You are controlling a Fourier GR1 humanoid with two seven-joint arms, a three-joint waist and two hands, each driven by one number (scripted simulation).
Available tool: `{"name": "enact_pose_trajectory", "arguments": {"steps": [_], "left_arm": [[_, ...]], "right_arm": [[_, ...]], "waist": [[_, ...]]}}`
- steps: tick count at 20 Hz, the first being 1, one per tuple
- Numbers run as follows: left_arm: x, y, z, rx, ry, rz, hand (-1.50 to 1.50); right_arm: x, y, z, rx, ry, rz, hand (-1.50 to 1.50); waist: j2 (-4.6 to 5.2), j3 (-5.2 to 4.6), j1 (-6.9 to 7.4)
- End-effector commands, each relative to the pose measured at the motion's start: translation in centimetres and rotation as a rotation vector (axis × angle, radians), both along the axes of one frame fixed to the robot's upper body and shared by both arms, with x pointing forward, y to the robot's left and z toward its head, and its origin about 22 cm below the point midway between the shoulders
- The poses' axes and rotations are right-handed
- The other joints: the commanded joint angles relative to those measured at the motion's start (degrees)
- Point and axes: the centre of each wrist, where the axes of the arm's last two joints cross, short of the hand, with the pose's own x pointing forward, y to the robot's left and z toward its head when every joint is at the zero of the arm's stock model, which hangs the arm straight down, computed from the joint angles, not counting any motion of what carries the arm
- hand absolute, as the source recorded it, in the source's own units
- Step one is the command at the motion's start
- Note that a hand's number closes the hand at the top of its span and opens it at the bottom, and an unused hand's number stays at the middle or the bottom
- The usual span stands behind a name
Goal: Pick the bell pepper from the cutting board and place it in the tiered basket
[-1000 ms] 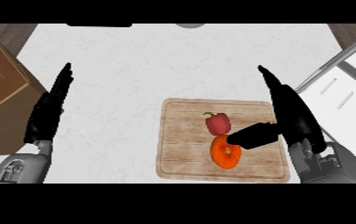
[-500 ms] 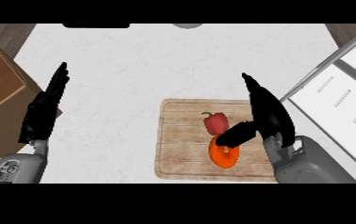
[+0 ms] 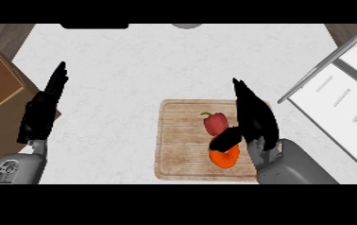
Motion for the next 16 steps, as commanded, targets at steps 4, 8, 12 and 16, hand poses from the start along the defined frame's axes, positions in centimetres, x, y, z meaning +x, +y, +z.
{"name": "enact_pose_trajectory", "arguments": {"steps": [4,8,12,16], "left_arm": [[-0.2,-1.1,-0.9,0.002,0.008,-0.018,0.00],[-0.1,-0.5,-0.1,-0.016,-0.002,0.001,0.00],[-0.2,0.9,-0.3,-0.015,0.005,0.007,0.00],[-0.7,0.8,-1.2,-0.003,-0.001,0.010,0.00]], "right_arm": [[-0.2,2.2,-0.9,-0.112,0.079,-0.127,-1.50],[-1.1,3.0,-0.2,-0.115,0.104,-0.139,-1.50],[0.5,2.5,0.0,-0.085,0.127,-0.149,-1.50],[-1.2,2.7,-2.1,-0.091,0.153,-0.164,-1.50]], "waist": [[0.06,0.03,0.04],[-0.11,0.01,-0.15],[0.07,0.01,0.00],[0.01,0.01,-0.36]]}}
